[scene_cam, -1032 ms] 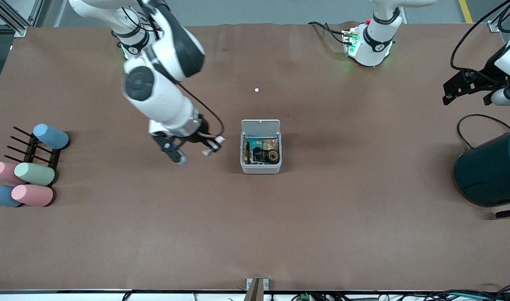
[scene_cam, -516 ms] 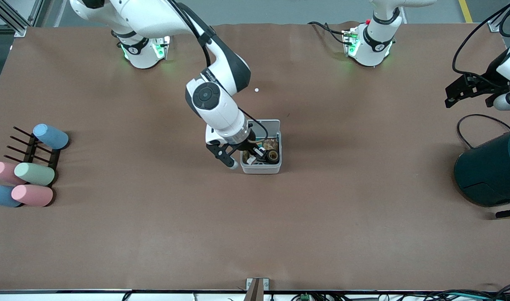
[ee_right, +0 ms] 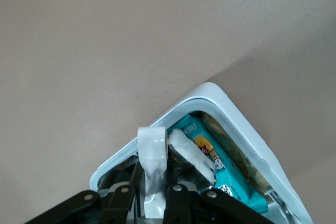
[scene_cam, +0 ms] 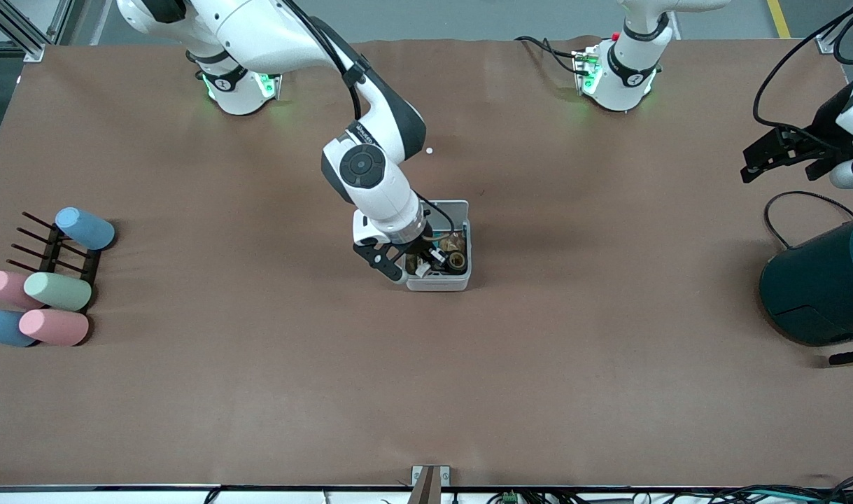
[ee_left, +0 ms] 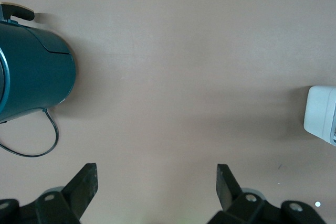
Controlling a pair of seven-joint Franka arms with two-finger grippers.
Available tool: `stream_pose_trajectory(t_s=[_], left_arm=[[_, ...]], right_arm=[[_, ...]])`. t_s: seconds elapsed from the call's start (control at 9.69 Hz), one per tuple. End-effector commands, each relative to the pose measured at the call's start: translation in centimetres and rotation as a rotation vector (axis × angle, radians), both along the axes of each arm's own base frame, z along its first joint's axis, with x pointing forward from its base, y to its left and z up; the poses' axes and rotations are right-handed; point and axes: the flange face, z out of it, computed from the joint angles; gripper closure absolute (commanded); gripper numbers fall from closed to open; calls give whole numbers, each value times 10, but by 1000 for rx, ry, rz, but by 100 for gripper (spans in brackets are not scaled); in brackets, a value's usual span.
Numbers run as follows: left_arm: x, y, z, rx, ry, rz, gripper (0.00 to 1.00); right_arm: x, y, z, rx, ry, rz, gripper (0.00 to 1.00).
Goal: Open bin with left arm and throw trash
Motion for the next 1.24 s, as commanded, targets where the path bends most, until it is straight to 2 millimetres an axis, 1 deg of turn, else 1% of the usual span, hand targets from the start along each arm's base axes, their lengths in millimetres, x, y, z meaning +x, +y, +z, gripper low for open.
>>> stream_pose_trajectory(t_s=[0.0,0.1,0.31,0.41,0.52,0.62,0.72,0.83,0.93,1.03,1.13], left_arm=[[4,1,2,-10,8,-13,0],[5,1,8,-14,-6,-12,0],[7,5,5,-15,-1,-1,0],[8,5,8,-11,-8,-1,0],[8,8,8,-11,-8,-1,0],[8,9,9,-9,-9,1,0],[8,9,9,-9,-9,2,0],[8,12,9,-9,-9,7,0],[8,12,9,-9,-9,13,0],[9,13,7,-9,-6,12,0],[9,18,7,-9,-6,21,0]], right_arm=[[1,5,4,-11,-20,10,29],[2,4,5,-12,-23,10,28],[2,4,6,-12,-23,10,27],[2,3,9,-13,-20,10,27],[10,-6,15,-11,-24,-7,27],[24,-25,32,-3,-34,-40,27],[39,-56,61,-15,-11,-74,27],[55,-100,92,-35,25,-118,28],[62,-141,126,-51,61,-158,28],[61,-181,163,-64,87,-180,28],[57,-220,195,-81,111,-161,27]])
